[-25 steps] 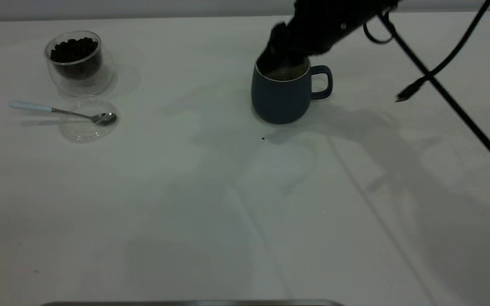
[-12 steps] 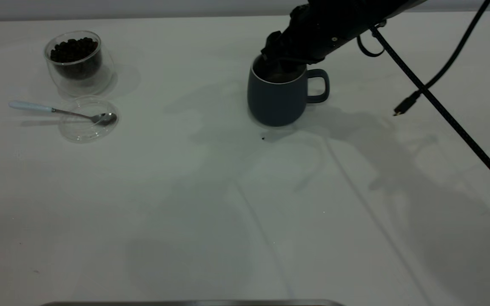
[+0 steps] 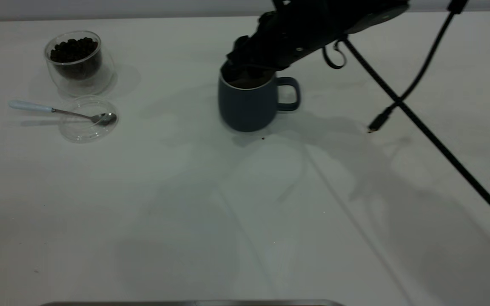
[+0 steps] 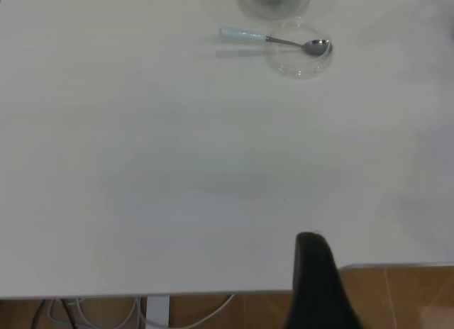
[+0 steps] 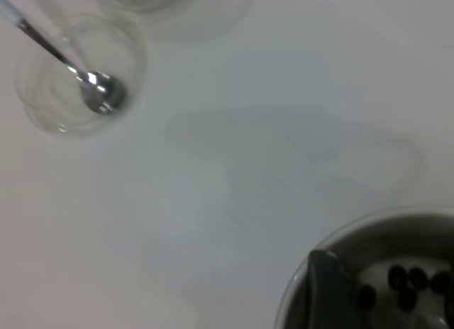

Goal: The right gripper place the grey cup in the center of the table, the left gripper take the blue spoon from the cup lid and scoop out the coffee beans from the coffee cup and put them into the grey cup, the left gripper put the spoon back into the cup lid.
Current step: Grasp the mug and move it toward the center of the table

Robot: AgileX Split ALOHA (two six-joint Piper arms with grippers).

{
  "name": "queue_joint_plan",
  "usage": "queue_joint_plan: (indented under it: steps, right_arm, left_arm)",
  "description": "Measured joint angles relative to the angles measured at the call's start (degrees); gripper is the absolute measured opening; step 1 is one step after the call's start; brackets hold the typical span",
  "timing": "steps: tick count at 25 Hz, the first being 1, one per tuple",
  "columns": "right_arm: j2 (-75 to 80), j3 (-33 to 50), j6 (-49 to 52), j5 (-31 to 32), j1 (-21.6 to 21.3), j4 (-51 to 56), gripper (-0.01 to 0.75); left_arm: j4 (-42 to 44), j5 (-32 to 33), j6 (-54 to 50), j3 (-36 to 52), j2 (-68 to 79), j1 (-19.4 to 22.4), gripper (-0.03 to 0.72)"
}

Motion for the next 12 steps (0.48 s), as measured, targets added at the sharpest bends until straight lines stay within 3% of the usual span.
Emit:
queue_joint_plan:
  steps: [12]
  right_arm:
    - [1.2,-4.6,0.0,0.3,2.7,0.0,0.358]
  left_arm:
    - [0.0,0.0,0.0,0.0,0.0,0.0,0.532]
